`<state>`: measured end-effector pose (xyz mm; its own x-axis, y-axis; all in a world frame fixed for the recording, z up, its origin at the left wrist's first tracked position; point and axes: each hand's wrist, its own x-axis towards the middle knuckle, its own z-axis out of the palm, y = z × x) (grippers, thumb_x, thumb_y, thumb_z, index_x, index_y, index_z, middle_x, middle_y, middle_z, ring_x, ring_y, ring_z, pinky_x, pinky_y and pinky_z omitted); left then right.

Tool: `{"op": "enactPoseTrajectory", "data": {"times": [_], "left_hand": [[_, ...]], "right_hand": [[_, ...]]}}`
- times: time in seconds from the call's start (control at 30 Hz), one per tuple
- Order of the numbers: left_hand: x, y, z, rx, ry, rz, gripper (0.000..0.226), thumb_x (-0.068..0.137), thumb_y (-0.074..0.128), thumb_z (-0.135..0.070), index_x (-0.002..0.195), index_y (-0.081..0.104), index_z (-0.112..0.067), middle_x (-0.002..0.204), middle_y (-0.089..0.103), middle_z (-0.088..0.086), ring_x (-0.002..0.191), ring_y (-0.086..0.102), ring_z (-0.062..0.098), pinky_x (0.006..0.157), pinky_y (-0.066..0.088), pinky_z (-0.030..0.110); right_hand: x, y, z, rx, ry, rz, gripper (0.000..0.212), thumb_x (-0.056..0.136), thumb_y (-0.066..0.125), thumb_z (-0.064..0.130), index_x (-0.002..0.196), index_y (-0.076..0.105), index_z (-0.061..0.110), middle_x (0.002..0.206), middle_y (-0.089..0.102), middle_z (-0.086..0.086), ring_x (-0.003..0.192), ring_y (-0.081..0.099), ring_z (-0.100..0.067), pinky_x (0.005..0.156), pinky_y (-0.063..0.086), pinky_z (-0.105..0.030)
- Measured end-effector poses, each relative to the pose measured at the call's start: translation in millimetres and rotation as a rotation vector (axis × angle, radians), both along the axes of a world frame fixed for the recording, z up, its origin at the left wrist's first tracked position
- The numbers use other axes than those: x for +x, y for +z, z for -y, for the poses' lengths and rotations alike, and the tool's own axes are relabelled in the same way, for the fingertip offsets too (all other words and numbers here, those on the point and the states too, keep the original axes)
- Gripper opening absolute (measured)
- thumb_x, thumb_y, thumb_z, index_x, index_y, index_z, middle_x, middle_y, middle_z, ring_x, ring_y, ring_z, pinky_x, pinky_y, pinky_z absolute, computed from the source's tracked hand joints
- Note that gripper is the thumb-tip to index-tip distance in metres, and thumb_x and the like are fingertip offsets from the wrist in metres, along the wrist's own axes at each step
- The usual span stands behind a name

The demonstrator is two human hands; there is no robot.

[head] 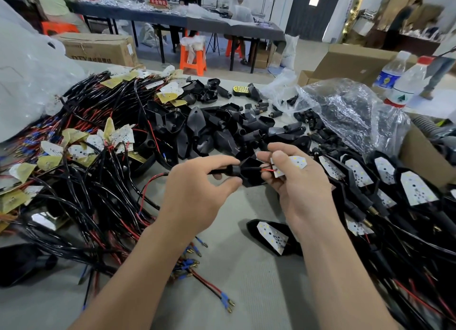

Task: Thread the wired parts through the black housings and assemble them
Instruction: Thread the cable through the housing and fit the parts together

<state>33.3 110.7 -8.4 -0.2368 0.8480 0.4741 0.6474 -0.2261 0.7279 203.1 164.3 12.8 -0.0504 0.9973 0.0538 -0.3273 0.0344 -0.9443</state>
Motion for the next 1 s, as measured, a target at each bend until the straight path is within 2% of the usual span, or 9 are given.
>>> {"op": "enactPoseTrajectory", "data": {"times": [0.13,0.23,0.3,0.4,0.5,0.57,0.67,0.8,1.0], "left_hand": [[6,-3,0,0.037,0.014,0.059,0.029,0.082,0.082,-0.034,0.109,0.076,-0.044,0.085,0.072,-0.02,0.089,0.067,0.0,0.08,0.051,0.017],[5,-4,-1,0.053,0.001,0.143,0.03,0.08,0.082,-0.031,0.107,0.077,-0.044,0.079,0.072,-0.019,0.078,0.068,0.002,0.071,0.051,0.016],[5,-6,-3,0.031,-0.03,0.223,0.031,0.08,0.083,-0.025,0.105,0.078,-0.042,0.076,0.074,-0.012,0.071,0.068,0.012,0.066,0.055,0.028],[3,-4,-6,0.037,-0.081,0.329,0.034,0.08,0.085,-0.013,0.104,0.081,-0.038,0.083,0.079,-0.008,0.08,0.074,0.018,0.076,0.06,0.035],[-1,0,-8,0.088,-0.135,0.409,0.04,0.077,0.085,-0.007,0.1,0.081,-0.04,0.089,0.079,-0.017,0.088,0.075,0.004,0.077,0.056,0.014],[-4,2,-8,0.095,-0.151,0.414,0.039,0.077,0.084,-0.011,0.099,0.08,-0.042,0.09,0.079,-0.018,0.089,0.075,0.003,0.078,0.055,0.014],[-6,1,-6,0.056,-0.098,0.29,0.029,0.075,0.083,-0.028,0.098,0.078,-0.046,0.09,0.077,-0.025,0.085,0.075,0.002,0.078,0.06,0.023],[-2,5,0,0.055,-0.034,0.025,0.028,0.076,0.078,-0.043,0.094,0.069,-0.062,0.09,0.071,-0.033,0.087,0.068,0.007,0.071,0.055,0.023],[5,-3,0,0.144,0.168,-0.077,0.036,0.081,0.08,-0.037,0.116,0.074,-0.038,0.101,0.06,-0.028,0.107,0.052,0.001,0.097,0.038,0.016]], "right_hand": [[-6,0,4,0.063,0.043,0.045,0.019,0.098,0.06,0.0,0.097,0.076,0.01,0.097,0.079,-0.012,0.086,0.073,-0.016,0.067,0.057,-0.022],[-7,2,5,0.062,0.052,0.035,0.026,0.103,0.056,0.018,0.092,0.08,0.013,0.1,0.079,-0.012,0.092,0.074,-0.018,0.067,0.057,-0.023],[-6,2,7,0.106,-0.012,0.105,0.036,0.103,0.051,0.031,0.09,0.081,0.016,0.098,0.079,-0.005,0.09,0.073,-0.011,0.067,0.054,-0.017],[-2,3,6,0.278,-0.182,0.272,0.034,0.093,0.048,0.022,0.086,0.082,0.021,0.093,0.078,0.009,0.092,0.069,0.004,0.073,0.046,-0.005],[1,0,1,0.147,-0.073,0.186,0.038,0.087,0.045,0.012,0.094,0.082,0.019,0.098,0.079,-0.001,0.093,0.072,-0.013,0.074,0.056,-0.029],[2,-1,1,0.001,0.131,0.059,0.037,0.093,0.045,0.004,0.104,0.08,0.012,0.103,0.077,-0.015,0.086,0.072,-0.027,0.068,0.058,-0.034],[2,-3,0,-0.064,0.25,0.012,0.029,0.101,0.049,0.001,0.107,0.076,0.007,0.1,0.076,-0.021,0.076,0.072,-0.028,0.063,0.058,-0.028],[2,-6,-1,0.02,0.129,0.117,0.027,0.094,0.064,-0.002,0.083,0.082,0.015,0.08,0.076,-0.011,0.065,0.069,-0.02,0.052,0.052,-0.02],[2,-8,-3,0.028,-0.043,0.2,0.019,0.085,0.075,-0.004,0.077,0.08,0.013,0.074,0.075,-0.009,0.062,0.068,-0.017,0.052,0.052,-0.021]]}}
